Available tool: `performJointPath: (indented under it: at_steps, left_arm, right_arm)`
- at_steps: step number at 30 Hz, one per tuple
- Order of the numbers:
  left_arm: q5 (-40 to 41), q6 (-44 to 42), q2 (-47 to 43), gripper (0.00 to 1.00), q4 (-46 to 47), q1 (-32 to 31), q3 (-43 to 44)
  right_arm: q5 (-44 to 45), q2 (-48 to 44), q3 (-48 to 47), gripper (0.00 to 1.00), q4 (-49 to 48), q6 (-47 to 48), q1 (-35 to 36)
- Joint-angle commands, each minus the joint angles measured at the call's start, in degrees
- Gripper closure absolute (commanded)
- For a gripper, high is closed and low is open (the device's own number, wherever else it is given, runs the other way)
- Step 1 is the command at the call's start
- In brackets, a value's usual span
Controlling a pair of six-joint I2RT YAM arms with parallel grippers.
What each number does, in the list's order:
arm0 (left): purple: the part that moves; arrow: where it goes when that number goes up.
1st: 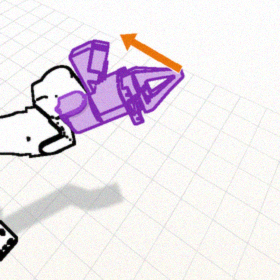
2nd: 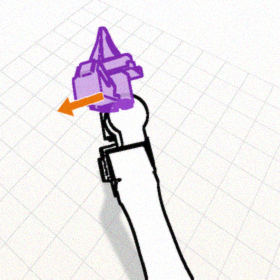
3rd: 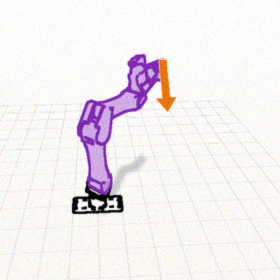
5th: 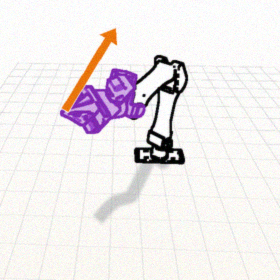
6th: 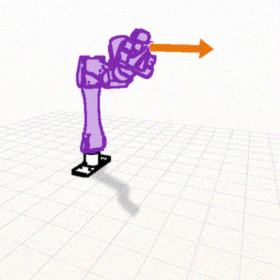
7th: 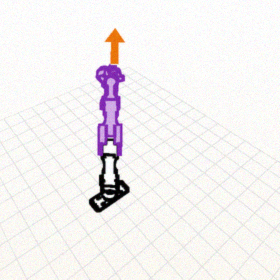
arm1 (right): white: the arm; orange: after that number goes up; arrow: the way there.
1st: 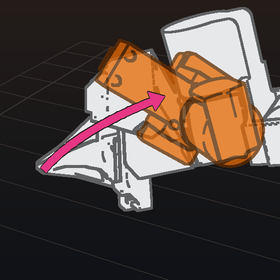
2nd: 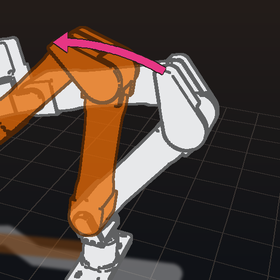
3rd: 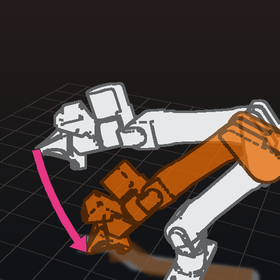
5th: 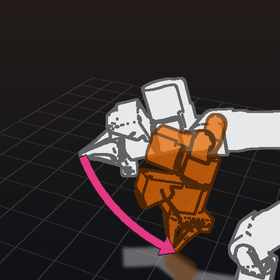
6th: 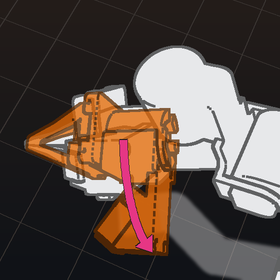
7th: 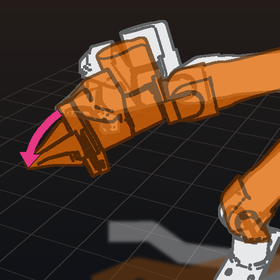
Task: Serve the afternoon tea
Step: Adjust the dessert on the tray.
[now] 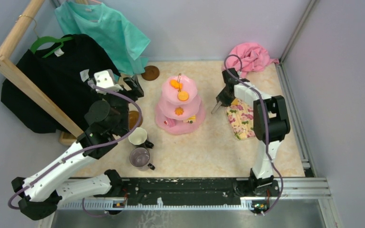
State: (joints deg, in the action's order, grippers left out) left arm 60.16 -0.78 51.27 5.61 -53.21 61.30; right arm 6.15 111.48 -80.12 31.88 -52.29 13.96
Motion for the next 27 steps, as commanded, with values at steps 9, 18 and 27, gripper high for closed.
performJointPath:
  at_steps: [9, 18, 27]
  left_arm:
    - [-1.4, -0.6, -0.2, 0.17, -0.9, 0.3, 2.5]
    - [-2.2, -0.8, -1.6, 0.17, -1.3, 0.3, 2.2]
    - [-2.4, -1.4, -1.2, 0.17, -2.3, 0.3, 3.5]
  right_arm:
    - [-2.7, -10.7, 10.1, 0.70, -4.5, -6.7, -1.1]
    - [-3.7, -13.2, 9.3, 0.70, -3.9, -6.4, -1.5]
    - [-8.7, -9.2, 3.0, 0.70, -5.0, -9.2, -1.9]
